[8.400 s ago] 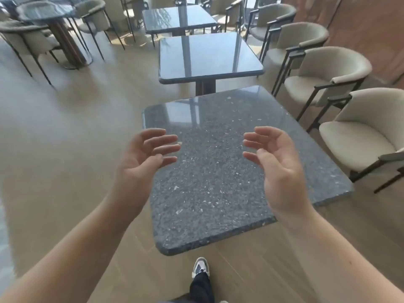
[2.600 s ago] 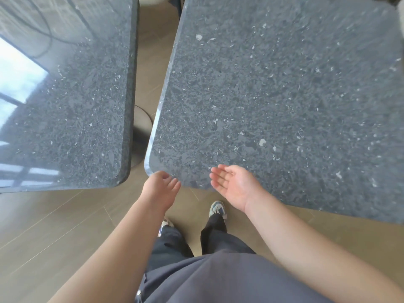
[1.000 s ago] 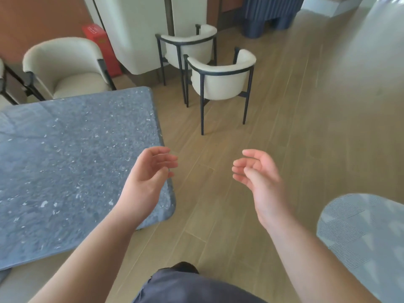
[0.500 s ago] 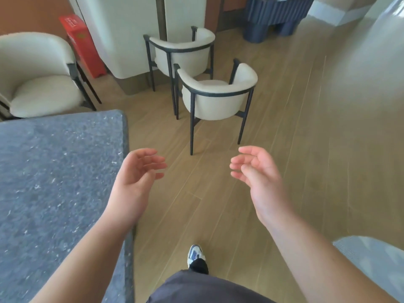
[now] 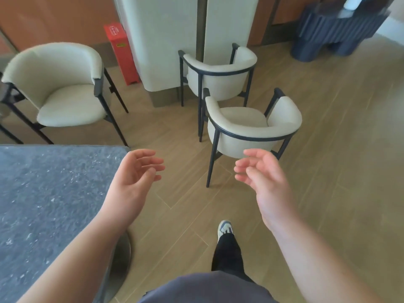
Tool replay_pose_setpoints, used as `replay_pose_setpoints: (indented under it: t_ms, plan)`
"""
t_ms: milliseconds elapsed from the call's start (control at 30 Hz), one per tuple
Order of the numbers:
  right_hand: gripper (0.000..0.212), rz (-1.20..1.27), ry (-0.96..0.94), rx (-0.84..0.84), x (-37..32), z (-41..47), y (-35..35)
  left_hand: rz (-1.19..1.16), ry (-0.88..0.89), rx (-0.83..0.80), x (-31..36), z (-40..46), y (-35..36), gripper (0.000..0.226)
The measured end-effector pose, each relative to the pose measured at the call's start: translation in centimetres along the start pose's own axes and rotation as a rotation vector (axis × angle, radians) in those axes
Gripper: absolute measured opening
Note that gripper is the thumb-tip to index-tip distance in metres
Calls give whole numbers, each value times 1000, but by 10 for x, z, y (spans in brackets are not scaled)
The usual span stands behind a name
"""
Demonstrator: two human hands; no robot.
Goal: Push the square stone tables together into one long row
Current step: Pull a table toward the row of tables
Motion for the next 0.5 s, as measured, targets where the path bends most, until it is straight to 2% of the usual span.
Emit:
replay_pose_setpoints:
  t_ms: [67,233,367,500]
  plan:
    - [33,3,-3,-67,0,56,21,16,15,78,-4,40,10,33]
    - [35,-58,11,-357,-2,169,108,22,-53,275,-19,123,16,39]
    - [34,-164,3,-584,4,232,189,-26,-148,474,-38,161,-10,39]
    - [34,-194,-2,-734,10,276,283,-30,-186,664,-49,198,-43,34]
Point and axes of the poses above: each hand's wrist, its own z-axis towards the middle knuckle, its own y-axis out of the palm, x = y × z, the point moved 8 cm from there along z, towards the middle knuckle, and after that the axes turned 10 degrees about x, right-handed, at the moved point
